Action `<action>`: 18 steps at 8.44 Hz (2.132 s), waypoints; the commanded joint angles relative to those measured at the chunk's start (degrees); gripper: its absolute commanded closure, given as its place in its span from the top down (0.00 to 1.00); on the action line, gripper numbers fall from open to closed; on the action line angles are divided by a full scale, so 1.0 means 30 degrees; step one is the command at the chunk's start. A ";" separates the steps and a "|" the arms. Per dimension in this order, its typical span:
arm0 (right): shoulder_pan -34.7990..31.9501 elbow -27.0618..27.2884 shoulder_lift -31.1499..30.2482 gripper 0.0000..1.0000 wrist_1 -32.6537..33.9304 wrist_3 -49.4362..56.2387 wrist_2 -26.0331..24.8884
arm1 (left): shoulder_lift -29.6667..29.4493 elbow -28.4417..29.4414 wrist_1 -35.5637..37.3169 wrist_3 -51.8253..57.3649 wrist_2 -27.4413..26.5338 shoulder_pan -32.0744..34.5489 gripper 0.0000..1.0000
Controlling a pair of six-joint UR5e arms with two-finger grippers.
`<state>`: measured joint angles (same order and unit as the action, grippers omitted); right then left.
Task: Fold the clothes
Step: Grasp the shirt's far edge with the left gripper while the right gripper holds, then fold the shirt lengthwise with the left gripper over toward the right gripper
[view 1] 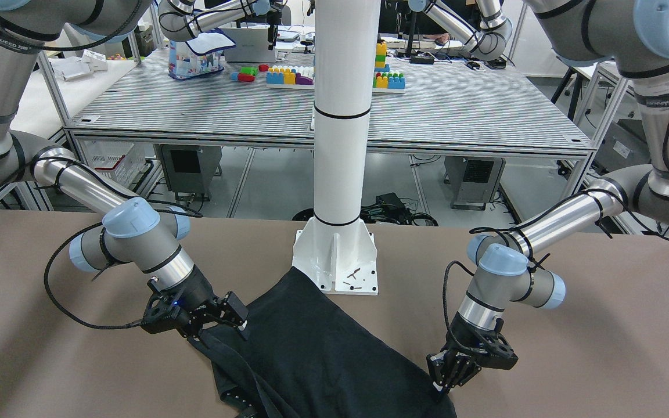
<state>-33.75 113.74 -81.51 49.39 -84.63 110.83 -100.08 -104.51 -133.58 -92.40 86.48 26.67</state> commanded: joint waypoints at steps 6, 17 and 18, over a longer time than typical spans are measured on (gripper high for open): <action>0.0206 0.0025 -0.0019 0.94 -0.0087 -0.0265 -0.0116 | -0.8871 0.7984 0.1402 0.2088 0.0059 0.4115 0.00; 0.0441 0.0025 0.3899 0.94 0.8418 0.3415 -0.3421 | -0.7763 0.6907 0.1225 0.6092 0.4122 0.6984 1.00; 0.0499 -0.0033 0.4139 0.94 0.8989 0.4151 -0.4037 | -0.6206 0.5320 0.1197 0.6508 0.4595 0.7279 1.00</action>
<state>-32.45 113.80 -72.59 68.38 -77.44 102.50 -128.21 -78.71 -129.95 -76.53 95.80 45.97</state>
